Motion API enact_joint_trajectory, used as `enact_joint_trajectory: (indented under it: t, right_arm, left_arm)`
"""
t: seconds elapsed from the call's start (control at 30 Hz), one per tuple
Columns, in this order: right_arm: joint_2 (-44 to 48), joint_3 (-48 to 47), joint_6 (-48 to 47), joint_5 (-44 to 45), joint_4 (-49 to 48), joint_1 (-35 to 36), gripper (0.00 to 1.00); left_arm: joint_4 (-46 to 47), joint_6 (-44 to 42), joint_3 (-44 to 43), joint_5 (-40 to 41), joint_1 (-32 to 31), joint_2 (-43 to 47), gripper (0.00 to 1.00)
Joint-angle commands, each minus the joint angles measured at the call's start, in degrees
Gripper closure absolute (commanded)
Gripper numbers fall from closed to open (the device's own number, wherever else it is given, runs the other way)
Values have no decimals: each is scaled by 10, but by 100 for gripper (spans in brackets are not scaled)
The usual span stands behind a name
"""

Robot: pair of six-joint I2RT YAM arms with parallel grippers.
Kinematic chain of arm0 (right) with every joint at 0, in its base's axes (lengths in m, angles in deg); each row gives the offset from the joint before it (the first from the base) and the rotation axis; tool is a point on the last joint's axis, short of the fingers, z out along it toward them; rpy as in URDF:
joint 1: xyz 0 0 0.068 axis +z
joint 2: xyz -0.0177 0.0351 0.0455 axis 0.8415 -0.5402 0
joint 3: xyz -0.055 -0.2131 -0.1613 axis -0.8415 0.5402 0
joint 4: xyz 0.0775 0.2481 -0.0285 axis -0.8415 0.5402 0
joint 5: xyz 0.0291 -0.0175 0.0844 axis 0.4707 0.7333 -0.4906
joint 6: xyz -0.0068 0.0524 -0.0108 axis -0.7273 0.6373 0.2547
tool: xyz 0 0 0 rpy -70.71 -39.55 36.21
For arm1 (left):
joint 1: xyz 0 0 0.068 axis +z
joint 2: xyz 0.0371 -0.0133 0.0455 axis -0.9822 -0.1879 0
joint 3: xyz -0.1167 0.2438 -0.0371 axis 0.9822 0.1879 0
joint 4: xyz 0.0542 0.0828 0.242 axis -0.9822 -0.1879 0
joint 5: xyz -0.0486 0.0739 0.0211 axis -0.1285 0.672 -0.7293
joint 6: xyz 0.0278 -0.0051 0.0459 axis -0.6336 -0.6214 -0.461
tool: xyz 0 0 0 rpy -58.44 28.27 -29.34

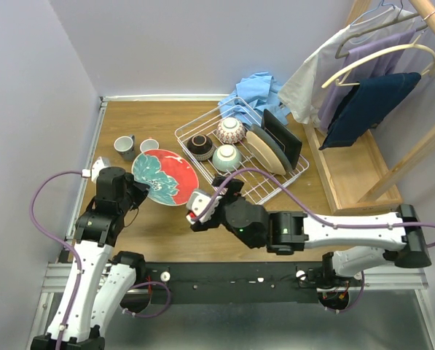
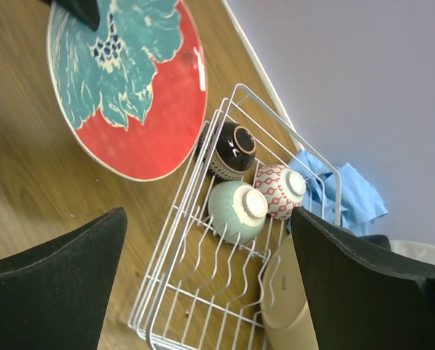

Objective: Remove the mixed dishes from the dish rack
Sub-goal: Place the plate at the center of the board.

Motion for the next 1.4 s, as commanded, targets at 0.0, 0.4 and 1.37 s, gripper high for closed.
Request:
enact_joint_trajectory:
  t: [0.0, 0.4, 1.37]
  right_arm:
    - [45, 13, 86, -19, 47, -6, 0]
    - [113, 30, 231, -151, 140, -144, 0]
    - [228, 114, 241, -224, 168, -216, 0]
  left_arm:
    - [69, 23, -18, 52, 27, -2, 100]
    - [92, 9, 30, 18, 202, -4, 100]
    - [400, 76, 324, -36, 403, -29, 97]
